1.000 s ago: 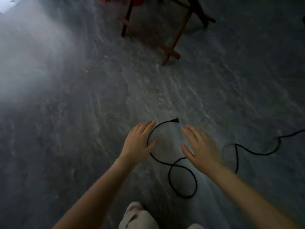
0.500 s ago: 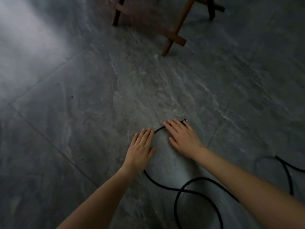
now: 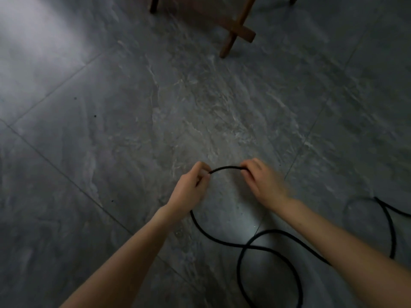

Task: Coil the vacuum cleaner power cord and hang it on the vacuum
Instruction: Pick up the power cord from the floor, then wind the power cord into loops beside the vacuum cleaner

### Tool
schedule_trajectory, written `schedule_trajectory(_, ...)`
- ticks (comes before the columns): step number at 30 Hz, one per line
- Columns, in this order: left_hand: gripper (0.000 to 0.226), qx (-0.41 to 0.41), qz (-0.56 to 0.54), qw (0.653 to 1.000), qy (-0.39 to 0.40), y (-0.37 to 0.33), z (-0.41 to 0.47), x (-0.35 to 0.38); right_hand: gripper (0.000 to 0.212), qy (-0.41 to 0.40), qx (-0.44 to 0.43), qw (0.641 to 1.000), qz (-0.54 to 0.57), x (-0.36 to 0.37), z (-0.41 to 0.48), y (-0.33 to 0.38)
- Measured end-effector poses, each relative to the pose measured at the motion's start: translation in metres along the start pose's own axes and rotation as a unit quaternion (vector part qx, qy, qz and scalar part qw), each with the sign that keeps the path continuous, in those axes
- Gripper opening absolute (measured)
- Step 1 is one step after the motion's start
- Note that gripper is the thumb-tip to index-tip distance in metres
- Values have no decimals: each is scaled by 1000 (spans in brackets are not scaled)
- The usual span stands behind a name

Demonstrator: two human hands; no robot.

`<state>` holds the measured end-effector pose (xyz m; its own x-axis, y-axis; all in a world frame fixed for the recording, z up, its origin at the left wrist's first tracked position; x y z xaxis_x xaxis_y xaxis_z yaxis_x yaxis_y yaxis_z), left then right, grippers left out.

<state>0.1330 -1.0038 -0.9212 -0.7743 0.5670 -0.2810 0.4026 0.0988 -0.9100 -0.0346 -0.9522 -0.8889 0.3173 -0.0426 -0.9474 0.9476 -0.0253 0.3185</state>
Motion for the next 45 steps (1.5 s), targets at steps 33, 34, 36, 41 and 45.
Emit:
schedule_trajectory(33,34,24,-183,978,95,-806,-296,-170,18,-208,229,898,312,-827,-110,233)
schedule_trajectory(34,34,33,-178,978,101,-838,-313,-176,18,-215,231,895,314,-856,-119,245)
schedule_trajectory(36,33,52,-182,975,113,-895,-342,-182,14,-233,236,888,318,-911,-136,265)
schedule_trajectory(41,33,109,-165,967,161,-977,-402,-174,6,-295,234,878,296,-994,-189,291)
schedule_trajectory(45,31,137,-170,950,224,-1004,-432,-147,9,-373,250,854,264,-1029,-232,297)
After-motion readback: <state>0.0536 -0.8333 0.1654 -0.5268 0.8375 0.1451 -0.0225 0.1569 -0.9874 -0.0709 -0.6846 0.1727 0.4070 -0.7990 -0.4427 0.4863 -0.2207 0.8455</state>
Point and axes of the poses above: each hand's wrist, its own z-axis towards the middle knuckle, its own x-axis out of the palm, y = z × x, the point moved 10 cm from there along z, towards the middle knuckle, and after that the axes turned 11 degrees about -z, right-handed, at the moved point
